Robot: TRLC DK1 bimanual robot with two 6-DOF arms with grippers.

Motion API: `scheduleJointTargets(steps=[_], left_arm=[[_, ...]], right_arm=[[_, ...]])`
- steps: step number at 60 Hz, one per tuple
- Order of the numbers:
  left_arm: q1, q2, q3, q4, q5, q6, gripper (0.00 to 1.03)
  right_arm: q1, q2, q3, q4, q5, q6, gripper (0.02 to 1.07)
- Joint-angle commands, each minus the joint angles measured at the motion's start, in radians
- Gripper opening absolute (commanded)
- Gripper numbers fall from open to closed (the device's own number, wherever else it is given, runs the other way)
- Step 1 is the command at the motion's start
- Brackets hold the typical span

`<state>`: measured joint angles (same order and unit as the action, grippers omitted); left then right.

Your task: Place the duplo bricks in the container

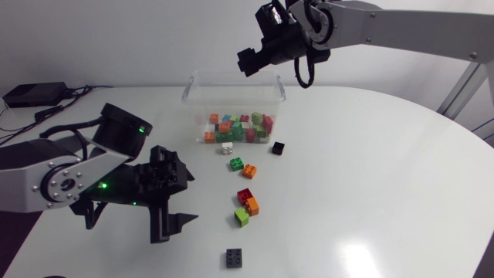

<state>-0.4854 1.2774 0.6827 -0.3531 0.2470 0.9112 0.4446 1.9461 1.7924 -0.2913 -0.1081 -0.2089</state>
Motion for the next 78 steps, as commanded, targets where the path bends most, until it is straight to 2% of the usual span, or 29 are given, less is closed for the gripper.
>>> scheduleJointTargets(steps=[1, 16, 34, 53, 67, 73, 78], left_arm=[[-0.038, 0.046, -0.041, 0.009, 0.009, 0.037, 0.98], [-0.162, 0.175, -0.061, 0.016, 0.009, -0.005, 0.98], [-0.255, 0.269, 0.003, 0.017, -0.009, -0.135, 0.96], [-0.335, 0.339, 0.064, 0.017, -0.020, -0.184, 0.91], [-0.372, 0.378, 0.081, 0.023, -0.018, -0.212, 0.80], [-0.378, 0.392, 0.090, 0.025, -0.018, -0.222, 0.69], [-0.386, 0.398, 0.090, 0.025, -0.018, -0.229, 0.53]], right_arm=[[-0.007, -0.104, -0.080, -0.011, 0.005, -0.001, 1.02], [-0.023, -0.311, -0.346, 0.024, 0.005, -0.012, 1.02], [-0.027, -0.507, -0.630, 0.057, 0.005, -0.006, 1.02], [-0.030, -0.639, -0.815, 0.057, 0.008, 0.000, 1.02], [-0.061, -0.676, -0.933, 0.095, 0.007, -0.007, 1.02], [-0.066, -0.673, -0.959, 0.104, 0.002, -0.018, 1.02], [-0.070, -0.648, -0.966, 0.104, -0.005, -0.046, 1.01]])
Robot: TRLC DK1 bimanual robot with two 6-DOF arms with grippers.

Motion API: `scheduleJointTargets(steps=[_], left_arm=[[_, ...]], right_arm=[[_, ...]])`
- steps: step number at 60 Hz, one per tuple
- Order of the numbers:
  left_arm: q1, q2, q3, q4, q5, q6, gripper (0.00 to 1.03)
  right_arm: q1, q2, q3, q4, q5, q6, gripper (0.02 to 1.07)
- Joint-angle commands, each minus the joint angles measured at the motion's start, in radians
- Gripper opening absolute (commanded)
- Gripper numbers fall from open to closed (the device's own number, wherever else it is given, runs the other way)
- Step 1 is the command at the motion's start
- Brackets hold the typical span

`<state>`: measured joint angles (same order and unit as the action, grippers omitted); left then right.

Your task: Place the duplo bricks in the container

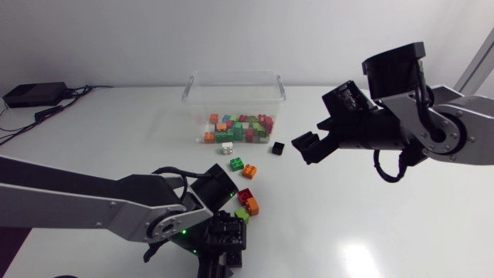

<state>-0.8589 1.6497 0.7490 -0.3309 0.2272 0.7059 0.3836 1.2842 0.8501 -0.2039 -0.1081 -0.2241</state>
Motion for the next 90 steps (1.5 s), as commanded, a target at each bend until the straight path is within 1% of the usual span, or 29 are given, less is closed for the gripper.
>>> scheduleJointTargets(steps=[1, 2, 5, 12, 23, 52, 57, 67, 78, 84, 86, 90], left_arm=[[-0.015, 0.027, 0.024, 0.004, 0.001, -0.025, 0.48], [-0.017, 0.028, 0.026, 0.003, 0.001, -0.025, 0.44], [-0.017, 0.028, 0.026, 0.010, 0.001, -0.039, 0.26], [-0.019, 0.025, 0.018, 0.010, 0.001, -0.042, 0.19], [-0.019, -0.045, -0.004, -0.005, 0.001, -0.040, 0.18], [0.004, -0.208, 0.009, -0.155, -0.002, -0.033, 0.16], [0.014, -0.234, 0.010, -0.177, -0.002, -0.033, 0.16], [0.046, -0.268, 0.019, -0.209, -0.002, -0.025, 0.16], [0.073, -0.286, 0.044, -0.234, -0.002, -0.016, 0.16], [0.097, -0.294, 0.066, -0.246, -0.002, -0.008, 0.16], [0.107, -0.298, 0.075, -0.249, -0.002, -0.006, 0.16], [0.124, -0.304, 0.092, -0.261, -0.002, 0.003, 0.16]], right_arm=[[-0.012, 0.021, -0.023, 0.017, -0.008, -0.034, 1.01], [-0.017, 0.027, -0.023, 0.017, -0.015, -0.040, 1.01], [-0.037, 0.063, -0.014, 0.018, -0.041, -0.060, 1.00], [-0.084, 0.170, 0.020, 0.029, -0.099, -0.121, 1.00], [-0.129, 0.336, 0.113, 0.035, -0.150, -0.187, 1.00], [-0.175, 0.688, 0.386, 0.041, -0.246, -0.276, 1.00], [-0.180, 0.741, 0.443, 0.020, -0.260, -0.299, 1.00], [-0.167, 0.807, 0.504, -0.022, -0.271, -0.350, 1.00], [-0.150, 0.856, 0.529, -0.031, -0.274, -0.388, 1.00], [-0.152, 0.882, 0.544, -0.031, -0.277, -0.405, 0.98], [-0.152, 0.894, 0.552, -0.031, -0.281, -0.408, 0.96], [-0.152, 0.909, 0.564, -0.031, -0.281, -0.412, 0.95]])
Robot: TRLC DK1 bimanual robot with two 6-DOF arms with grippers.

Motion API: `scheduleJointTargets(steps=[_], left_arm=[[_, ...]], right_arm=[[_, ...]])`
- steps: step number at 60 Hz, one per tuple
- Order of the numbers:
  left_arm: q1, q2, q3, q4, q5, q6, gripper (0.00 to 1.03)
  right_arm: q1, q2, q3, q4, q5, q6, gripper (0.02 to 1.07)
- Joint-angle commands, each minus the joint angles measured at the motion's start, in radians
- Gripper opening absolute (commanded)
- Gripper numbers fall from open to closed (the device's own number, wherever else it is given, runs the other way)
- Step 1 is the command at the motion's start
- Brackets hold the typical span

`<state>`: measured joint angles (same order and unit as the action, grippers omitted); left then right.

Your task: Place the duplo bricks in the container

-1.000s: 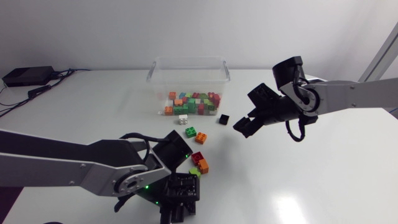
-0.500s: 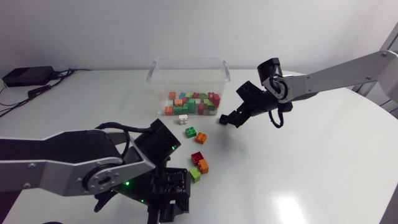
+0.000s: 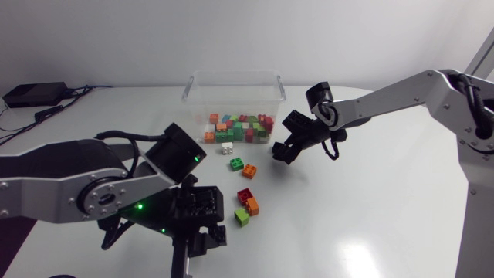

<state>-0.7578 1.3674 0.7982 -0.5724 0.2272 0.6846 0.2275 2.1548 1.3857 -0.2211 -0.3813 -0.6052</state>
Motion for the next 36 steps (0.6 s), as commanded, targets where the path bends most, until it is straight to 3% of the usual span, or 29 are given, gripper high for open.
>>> scheduleJointTargets(steps=[1, 6, 15, 25, 36], left_arm=[[0.028, -0.024, 0.047, -0.023, -0.002, 0.026, 0.16], [0.054, -0.036, 0.067, -0.035, -0.002, 0.038, 0.16], [0.117, -0.048, 0.116, -0.055, 0.003, 0.061, 0.16], [0.209, -0.028, 0.193, -0.049, 0.038, 0.075, 0.16], [0.278, 0.035, 0.266, 0.026, 0.050, 0.047, 0.16]], right_arm=[[0.006, 0.042, 0.033, -0.014, -0.008, -0.031, 0.94], [0.006, 0.056, 0.045, -0.014, -0.011, -0.033, 0.91], [0.007, 0.066, 0.052, -0.012, -0.013, -0.034, 0.74], [0.007, 0.070, 0.047, -0.007, -0.018, -0.036, 0.41], [0.006, 0.036, 0.010, 0.005, -0.019, -0.027, 0.40]])
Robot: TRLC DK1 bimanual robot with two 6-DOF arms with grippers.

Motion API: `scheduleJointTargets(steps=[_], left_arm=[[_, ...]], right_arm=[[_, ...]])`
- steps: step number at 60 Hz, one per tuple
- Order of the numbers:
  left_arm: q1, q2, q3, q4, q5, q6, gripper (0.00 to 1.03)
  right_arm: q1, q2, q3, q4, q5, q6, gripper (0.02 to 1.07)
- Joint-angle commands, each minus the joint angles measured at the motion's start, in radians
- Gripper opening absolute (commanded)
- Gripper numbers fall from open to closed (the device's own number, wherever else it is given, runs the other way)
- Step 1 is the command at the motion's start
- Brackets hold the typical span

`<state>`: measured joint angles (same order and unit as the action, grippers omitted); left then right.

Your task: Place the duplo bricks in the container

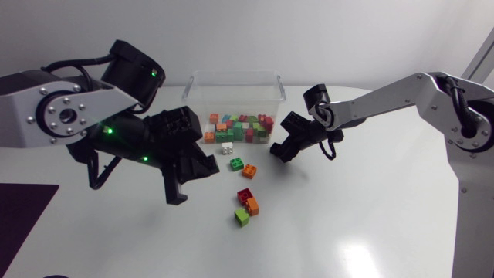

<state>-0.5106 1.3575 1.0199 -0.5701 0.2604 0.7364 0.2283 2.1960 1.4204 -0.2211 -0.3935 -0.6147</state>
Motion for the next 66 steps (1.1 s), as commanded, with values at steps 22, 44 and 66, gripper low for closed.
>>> scheduleJointTargets(steps=[22, 44, 66], left_arm=[[0.141, 0.244, 0.252, 0.228, 0.030, -0.144, 0.16], [0.202, 0.468, 0.562, 0.242, 0.028, -0.215, 0.16], [0.241, 0.629, 0.744, 0.223, 0.023, -0.236, 0.17]], right_arm=[[0.003, -0.325, -0.248, -0.020, -0.002, 0.006, 0.40], [0.082, -0.644, -0.354, -0.119, 0.015, 0.064, 0.40], [0.161, -0.812, -0.342, -0.187, 0.041, 0.138, 0.40]])
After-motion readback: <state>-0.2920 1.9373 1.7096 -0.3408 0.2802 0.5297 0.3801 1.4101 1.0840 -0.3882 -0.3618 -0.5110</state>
